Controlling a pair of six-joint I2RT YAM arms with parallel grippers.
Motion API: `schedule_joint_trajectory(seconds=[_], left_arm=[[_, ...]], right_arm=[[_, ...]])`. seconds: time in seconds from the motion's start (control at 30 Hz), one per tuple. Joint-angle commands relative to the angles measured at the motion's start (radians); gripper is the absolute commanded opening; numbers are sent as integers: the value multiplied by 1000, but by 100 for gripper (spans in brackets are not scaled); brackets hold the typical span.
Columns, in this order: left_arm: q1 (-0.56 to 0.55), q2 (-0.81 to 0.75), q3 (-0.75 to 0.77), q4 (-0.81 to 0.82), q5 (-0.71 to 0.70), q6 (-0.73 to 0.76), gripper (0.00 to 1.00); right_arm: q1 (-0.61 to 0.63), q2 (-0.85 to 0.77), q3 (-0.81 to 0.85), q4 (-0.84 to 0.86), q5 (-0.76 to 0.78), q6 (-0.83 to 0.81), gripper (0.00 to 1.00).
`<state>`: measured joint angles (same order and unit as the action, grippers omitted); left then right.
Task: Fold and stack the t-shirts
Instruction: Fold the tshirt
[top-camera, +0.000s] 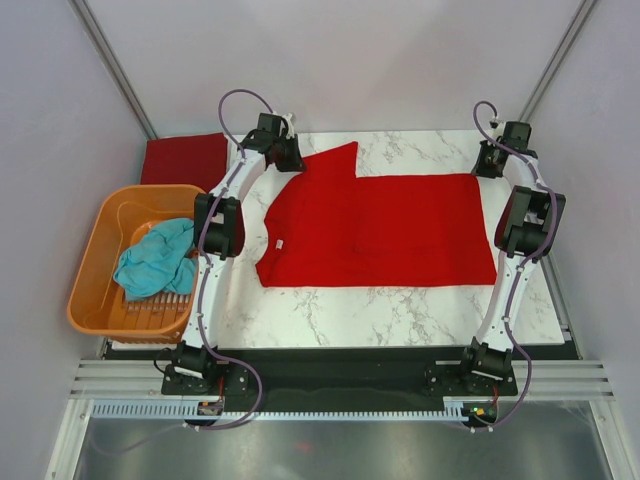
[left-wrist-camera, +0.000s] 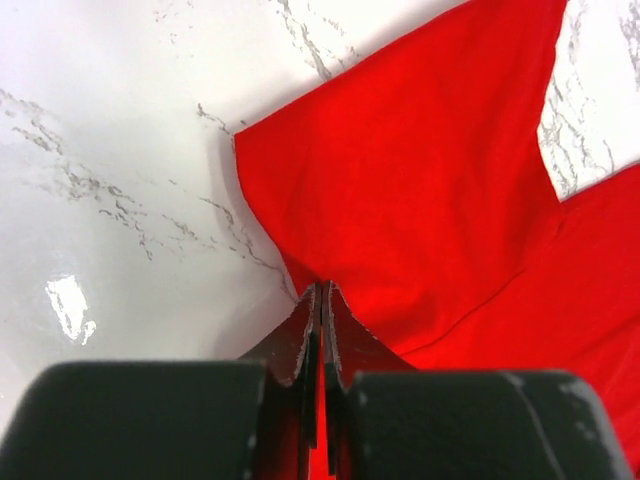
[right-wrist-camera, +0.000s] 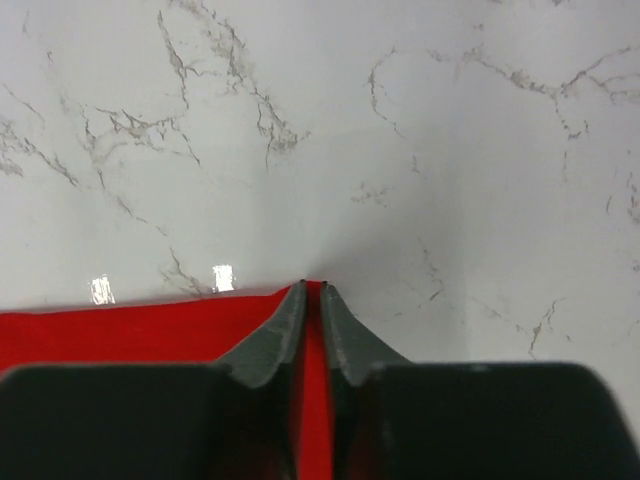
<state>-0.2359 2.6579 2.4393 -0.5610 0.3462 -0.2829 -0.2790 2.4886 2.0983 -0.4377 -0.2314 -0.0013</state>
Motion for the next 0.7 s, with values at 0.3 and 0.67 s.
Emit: schedule_joint_trajectory(seconds=[0.3,0.67], left_arm=[[0,-142,-69,87,34,-62,2],[-3,-276,-160,111,43,-62,2]], right_arm=[[0,-137,-178,254,53,32,0],[1,-253,-337,375,49,90,0]])
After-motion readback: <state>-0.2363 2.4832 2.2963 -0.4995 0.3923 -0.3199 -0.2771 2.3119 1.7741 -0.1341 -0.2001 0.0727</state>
